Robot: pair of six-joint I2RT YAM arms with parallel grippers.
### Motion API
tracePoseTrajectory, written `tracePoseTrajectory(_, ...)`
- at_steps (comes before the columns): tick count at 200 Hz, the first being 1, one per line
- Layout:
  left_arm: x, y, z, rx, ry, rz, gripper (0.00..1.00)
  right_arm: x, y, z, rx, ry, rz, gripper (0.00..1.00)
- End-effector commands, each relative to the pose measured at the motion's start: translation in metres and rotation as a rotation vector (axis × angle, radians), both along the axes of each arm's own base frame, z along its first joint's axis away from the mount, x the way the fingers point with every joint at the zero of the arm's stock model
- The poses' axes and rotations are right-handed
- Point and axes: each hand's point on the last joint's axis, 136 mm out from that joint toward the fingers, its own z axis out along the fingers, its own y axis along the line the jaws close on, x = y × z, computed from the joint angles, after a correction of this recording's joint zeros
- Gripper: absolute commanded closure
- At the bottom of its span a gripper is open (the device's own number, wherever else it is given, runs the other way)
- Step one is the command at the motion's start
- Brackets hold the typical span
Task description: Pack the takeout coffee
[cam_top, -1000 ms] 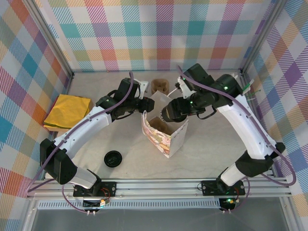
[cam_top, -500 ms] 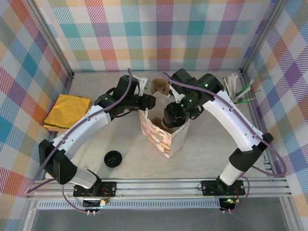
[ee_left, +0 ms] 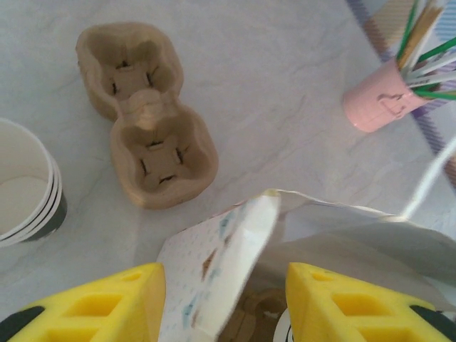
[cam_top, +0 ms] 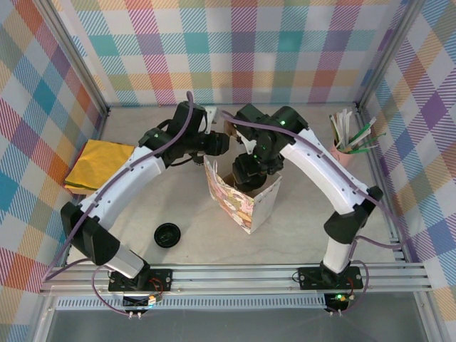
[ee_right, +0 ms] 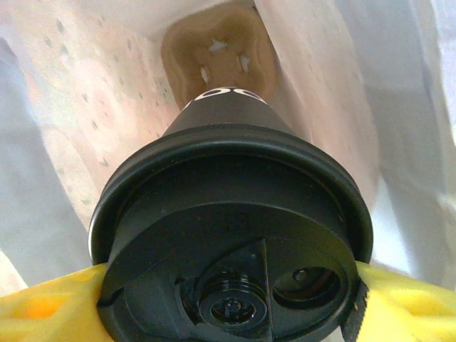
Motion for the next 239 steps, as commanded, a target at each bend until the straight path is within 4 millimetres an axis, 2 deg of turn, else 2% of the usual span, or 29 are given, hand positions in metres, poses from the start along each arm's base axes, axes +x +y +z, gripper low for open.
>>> tracePoseTrajectory(1, -0.002, 0.014, -0.004, 0.055, 0.068, 0.024, 0.52, -0.008, -0.007, 0.005, -0.046, 0.029, 0.005, 0.28)
tracePoseTrajectory(42, -0.005, 0.031, 0.008, 0.039, 0.151, 0.024, 0.52, -0.013, -0.003, -0.002, -0.041, 0.084, -0.037, 0.28)
tracePoseTrajectory(72, -0.015, 0.028, 0.008, 0.023, 0.184, -0.030, 0.52, -0.017, -0.003, -0.012, -0.064, 0.129, -0.045, 0.28)
tracePoseTrajectory(115, -0.023, 0.025, -0.003, 0.054, 0.237, -0.105, 0.53, -0.025, -0.007, -0.020, -0.110, 0.192, -0.053, 0.28)
tracePoseTrajectory(154, -0.023, 0.021, 0.006, 0.021, 0.226, -0.110, 0.53, -0.032, -0.008, -0.030, -0.128, 0.242, -0.047, 0.28)
tracePoseTrajectory(185, -0.028, 0.017, 0.006, -0.003, 0.239, -0.131, 0.54, -0.039, -0.018, -0.039, -0.170, 0.273, -0.060, 0.28)
tracePoseTrajectory(239, -0.029, 0.018, -0.009, 0.021, 0.272, -0.131, 0.56, -0.043, -0.031, -0.048, -0.222, 0.288, -0.064, 0.28)
